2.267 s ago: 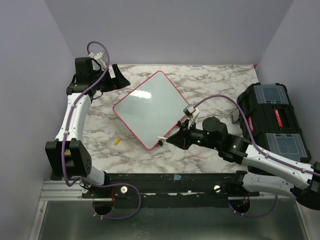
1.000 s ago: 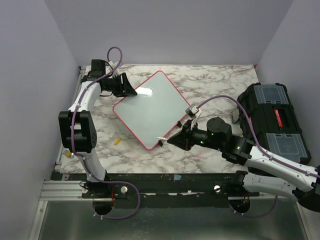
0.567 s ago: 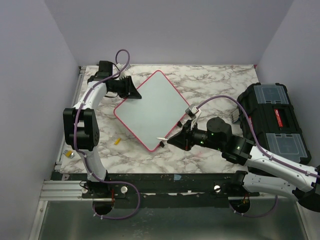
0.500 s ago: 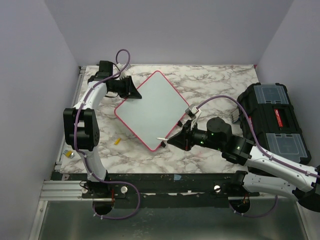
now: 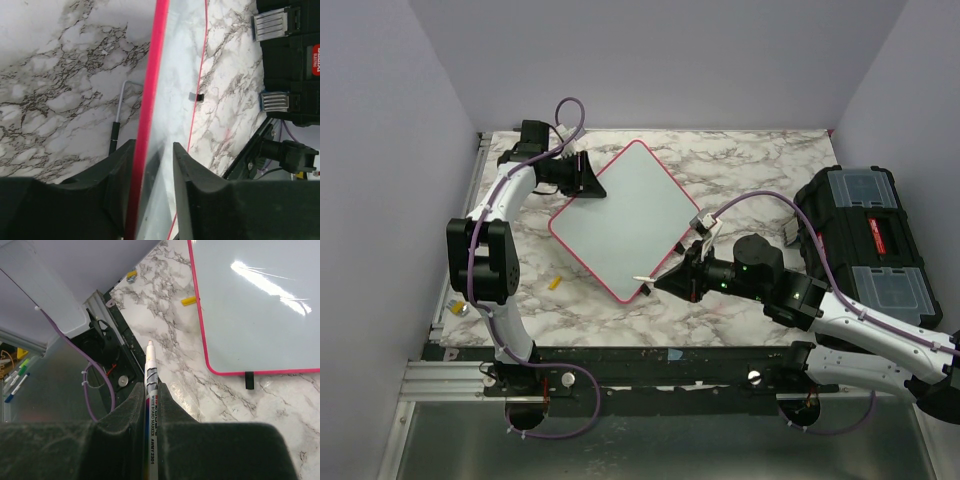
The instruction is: Write a sentence on the whiteboard
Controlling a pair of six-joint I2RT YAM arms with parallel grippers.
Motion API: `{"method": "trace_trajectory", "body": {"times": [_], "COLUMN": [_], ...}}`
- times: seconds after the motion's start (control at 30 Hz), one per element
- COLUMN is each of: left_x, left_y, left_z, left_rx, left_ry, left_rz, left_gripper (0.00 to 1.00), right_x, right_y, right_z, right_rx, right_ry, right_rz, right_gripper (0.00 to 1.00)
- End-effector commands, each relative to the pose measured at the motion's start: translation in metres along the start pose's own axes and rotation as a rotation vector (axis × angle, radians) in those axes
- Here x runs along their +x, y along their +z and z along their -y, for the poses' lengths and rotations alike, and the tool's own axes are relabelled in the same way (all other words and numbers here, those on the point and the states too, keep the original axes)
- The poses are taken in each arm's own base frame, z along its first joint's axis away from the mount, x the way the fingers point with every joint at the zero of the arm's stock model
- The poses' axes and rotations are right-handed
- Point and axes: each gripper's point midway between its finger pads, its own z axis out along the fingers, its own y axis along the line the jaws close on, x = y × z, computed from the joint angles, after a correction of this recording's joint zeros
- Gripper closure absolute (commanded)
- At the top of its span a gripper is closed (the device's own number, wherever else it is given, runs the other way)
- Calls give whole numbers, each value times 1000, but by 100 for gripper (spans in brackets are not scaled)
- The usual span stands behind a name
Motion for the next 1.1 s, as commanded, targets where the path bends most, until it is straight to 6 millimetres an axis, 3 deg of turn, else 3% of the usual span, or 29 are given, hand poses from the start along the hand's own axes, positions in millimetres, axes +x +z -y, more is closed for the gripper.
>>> {"method": "trace_trajectory", "body": {"times": [0.0, 0.33, 0.43, 0.6, 0.8, 1.07], "left_x": [-15, -22, -21, -19, -17, -11], "left_y": [-12, -16, -16, -16, -20, -15], "left_z": [14, 13, 13, 17, 26, 41], "left_rx": [-17, -23, -19, -4, -15, -18], "left_ry": [66, 72, 72, 81, 121, 207], "left_rz": [34, 43, 41, 54, 74, 94], "left_gripper": [68, 69, 78, 100, 100, 100], "right_x": [4, 6, 5, 7, -1, -19], "right_y": [-1, 0, 0, 2, 3, 19], "right_z": [-4, -4, -4, -3, -4, 12], "right_rx": [-20, -24, -23, -22, -12, 118], "right_ry": [-12, -11, -15, -16, -16, -13], "right_rz": [-19, -29, -30, -38, -30, -36], "right_gripper": [99, 99, 99, 99, 99, 99]}}
